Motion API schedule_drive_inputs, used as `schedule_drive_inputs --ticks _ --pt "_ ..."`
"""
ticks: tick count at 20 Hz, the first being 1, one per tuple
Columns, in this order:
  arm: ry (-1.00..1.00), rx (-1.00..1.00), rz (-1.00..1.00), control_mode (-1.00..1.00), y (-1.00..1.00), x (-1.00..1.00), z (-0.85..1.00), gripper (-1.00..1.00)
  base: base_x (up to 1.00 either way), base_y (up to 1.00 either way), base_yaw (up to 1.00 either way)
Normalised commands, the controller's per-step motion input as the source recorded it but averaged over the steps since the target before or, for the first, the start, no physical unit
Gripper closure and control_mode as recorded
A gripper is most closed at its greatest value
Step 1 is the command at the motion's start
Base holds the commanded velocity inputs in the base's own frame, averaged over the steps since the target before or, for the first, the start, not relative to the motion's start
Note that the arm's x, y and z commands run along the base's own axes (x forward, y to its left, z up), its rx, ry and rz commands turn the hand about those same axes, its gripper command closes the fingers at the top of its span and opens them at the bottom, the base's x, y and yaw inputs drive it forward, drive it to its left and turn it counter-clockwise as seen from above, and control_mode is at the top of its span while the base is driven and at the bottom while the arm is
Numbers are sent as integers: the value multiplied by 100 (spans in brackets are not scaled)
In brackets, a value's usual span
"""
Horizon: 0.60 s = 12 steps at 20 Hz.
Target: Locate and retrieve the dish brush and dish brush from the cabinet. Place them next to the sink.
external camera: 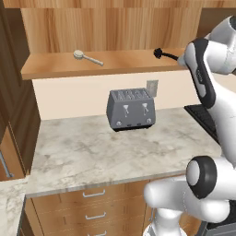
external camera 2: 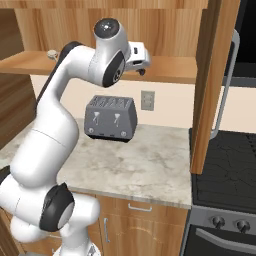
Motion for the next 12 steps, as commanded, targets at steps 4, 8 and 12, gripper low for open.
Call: schedule_drive_inputs --ticks 4,8,12 --pt "0 -1 4 -100 4 62 -7 -100 0 0 0" --pt "-3 4 6 -100 0 62 -15 -100 0 0 0" --pt "0 6 7 -100 -13 61 -11 -100 0 0 0"
